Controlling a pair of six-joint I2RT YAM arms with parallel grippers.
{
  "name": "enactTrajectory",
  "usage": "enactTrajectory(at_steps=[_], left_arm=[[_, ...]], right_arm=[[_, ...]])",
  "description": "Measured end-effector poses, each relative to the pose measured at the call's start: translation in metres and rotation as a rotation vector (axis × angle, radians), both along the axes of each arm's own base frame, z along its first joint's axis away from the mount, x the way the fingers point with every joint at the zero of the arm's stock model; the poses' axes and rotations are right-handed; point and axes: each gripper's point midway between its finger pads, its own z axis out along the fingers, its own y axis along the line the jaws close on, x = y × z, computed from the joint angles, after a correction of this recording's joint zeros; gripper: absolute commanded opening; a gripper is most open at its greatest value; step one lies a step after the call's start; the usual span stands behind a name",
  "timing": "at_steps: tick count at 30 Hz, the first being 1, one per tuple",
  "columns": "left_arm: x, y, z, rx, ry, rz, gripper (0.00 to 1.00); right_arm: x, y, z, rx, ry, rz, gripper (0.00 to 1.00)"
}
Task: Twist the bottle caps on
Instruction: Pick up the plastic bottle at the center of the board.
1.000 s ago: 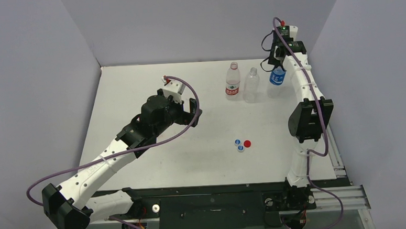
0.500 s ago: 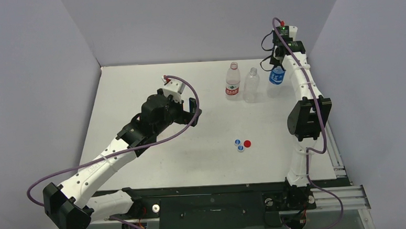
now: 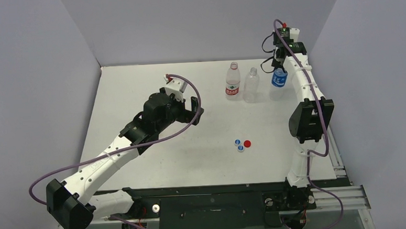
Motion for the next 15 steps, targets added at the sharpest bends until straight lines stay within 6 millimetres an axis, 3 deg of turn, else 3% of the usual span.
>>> enactTrajectory(at_steps=[7,12,15], left_arm=[[0.004,-0.013,0.007,-0.052,-0.018,-0.034,0.96],[0.003,-0.027,0.022,-0.122,-0.071,-0.087,0.96],[-0.001,-0.036,0.020,-0.140,-0.084,-0.126,0.96]], right_arm=[[-0.043,-0.004,0.012,-0.007,0.029,-0.038,0.00],[-0.086,0.000,0.042,-0.007,-0.010,-0.053,0.00],[-0.116,0.009,0.064,0.001,-0.052,-0.044,0.00]])
